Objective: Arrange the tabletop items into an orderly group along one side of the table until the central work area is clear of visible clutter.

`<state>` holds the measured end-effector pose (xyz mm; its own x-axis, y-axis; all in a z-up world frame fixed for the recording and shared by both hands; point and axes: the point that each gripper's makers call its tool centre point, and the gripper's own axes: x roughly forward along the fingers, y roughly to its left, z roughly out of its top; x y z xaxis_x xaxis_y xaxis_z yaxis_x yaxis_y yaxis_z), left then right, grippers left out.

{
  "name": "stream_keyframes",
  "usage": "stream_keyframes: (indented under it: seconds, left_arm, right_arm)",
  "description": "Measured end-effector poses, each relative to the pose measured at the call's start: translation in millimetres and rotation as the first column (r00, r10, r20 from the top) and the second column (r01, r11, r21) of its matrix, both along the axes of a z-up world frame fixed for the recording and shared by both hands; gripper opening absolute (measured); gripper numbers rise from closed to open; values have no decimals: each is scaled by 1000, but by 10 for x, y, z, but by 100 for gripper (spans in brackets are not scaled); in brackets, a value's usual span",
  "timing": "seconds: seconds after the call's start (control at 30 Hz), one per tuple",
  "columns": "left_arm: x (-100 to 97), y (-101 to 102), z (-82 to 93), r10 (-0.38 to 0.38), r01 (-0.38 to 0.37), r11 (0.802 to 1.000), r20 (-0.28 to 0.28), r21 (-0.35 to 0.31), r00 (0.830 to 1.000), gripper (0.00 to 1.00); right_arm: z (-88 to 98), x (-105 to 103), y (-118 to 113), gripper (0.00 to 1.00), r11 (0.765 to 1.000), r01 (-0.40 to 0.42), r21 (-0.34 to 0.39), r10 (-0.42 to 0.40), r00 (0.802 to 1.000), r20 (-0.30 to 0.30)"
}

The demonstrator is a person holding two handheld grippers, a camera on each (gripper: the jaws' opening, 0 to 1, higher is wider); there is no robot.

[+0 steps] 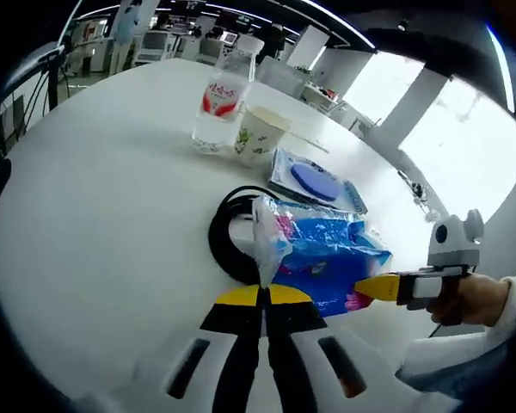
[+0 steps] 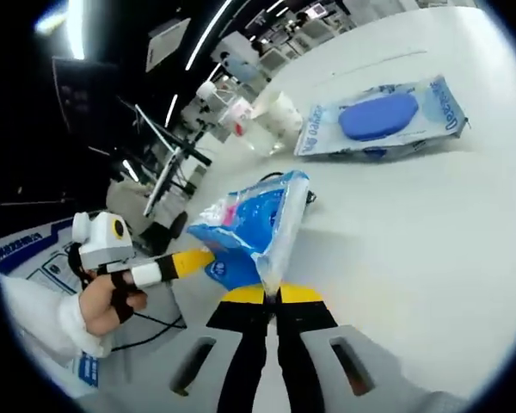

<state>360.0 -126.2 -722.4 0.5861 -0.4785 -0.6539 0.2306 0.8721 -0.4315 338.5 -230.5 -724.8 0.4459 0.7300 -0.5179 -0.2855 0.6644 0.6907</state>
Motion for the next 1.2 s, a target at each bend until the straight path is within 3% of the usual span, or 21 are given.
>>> stream_keyframes:
  seconds: [0.27, 0.63, 0.97, 1.13, 1.2]
  left_arm:
    - [-7, -346, 91, -65, 65, 998, 28, 11, 997, 0]
    - [9, -734, 124, -89, 90, 996, 43, -10, 995, 0]
    - [163, -1070, 262, -114, 116, 993, 82, -11, 990, 0]
    - [261, -1410, 346, -157, 160, 987, 108, -22, 982, 0]
    - [312, -1534, 387, -173, 178, 984, 119, -29, 978, 0]
  right_arm:
    - [63, 29, -339, 0, 999, 36, -8, -36, 999, 25]
    - [109, 137, -729, 0, 996, 76, -48, -72, 995, 66]
    - [252, 273, -1094, 0, 992, 117, -43, -112, 988, 105]
    - [413, 363, -1409, 0, 985, 146, -94, -126, 972, 197]
    - [454, 373, -1551, 0, 981, 162, -110, -137, 969, 204]
